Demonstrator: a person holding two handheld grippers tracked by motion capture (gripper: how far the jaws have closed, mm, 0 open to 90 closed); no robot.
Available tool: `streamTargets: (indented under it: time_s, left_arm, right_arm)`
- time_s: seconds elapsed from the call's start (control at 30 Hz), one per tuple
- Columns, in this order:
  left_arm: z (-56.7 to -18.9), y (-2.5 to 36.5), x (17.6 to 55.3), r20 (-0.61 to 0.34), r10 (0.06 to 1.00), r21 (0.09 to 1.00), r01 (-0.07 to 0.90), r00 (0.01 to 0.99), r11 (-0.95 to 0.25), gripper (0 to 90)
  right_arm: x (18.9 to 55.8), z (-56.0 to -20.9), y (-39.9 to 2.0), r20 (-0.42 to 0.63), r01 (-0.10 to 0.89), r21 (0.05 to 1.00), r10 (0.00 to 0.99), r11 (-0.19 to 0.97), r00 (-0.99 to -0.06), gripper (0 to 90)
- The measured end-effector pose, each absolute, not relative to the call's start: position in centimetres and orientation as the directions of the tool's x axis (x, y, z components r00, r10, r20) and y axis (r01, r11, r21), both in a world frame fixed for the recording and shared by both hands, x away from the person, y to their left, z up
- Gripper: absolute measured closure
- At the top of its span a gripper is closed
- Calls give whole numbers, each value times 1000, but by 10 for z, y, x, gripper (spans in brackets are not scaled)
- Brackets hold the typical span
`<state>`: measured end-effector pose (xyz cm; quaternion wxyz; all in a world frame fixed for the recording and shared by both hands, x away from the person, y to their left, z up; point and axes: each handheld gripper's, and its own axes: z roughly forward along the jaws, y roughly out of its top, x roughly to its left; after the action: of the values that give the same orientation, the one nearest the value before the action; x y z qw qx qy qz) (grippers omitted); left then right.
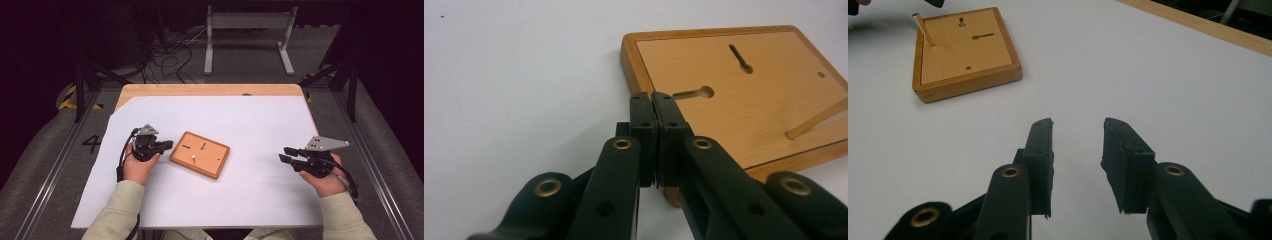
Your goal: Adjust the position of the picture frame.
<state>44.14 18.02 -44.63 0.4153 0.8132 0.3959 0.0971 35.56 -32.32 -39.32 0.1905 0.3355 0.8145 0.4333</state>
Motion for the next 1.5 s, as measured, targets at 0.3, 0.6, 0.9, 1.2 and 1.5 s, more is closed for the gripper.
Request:
streamTargets:
  time_s: [0.3, 0.6, 0.9, 1.2, 1.5]
  left_arm:
    - [-452, 175, 445, -182, 710, 722, 583, 681, -374, 897]
    - [-456, 177, 443, -189, 706, 709, 592, 683, -383, 900]
    - [-459, 182, 439, -220, 692, 709, 600, 687, -370, 900]
    - [-456, 162, 423, -228, 614, 691, 570, 756, -445, 900]
    - [-450, 132, 404, -216, 542, 682, 522, 812, -512, 900]
  right_arm:
    - [354, -394, -327, -15, 389, 833, 719, 394, -695, 650]
    - [355, -394, -325, -15, 387, 833, 715, 396, -699, 648]
    - [356, -393, -325, -14, 384, 835, 713, 394, -701, 646]
    - [357, -391, -325, -15, 380, 837, 711, 393, -703, 645]
    - [357, -390, -326, -2, 383, 840, 708, 384, -706, 639]
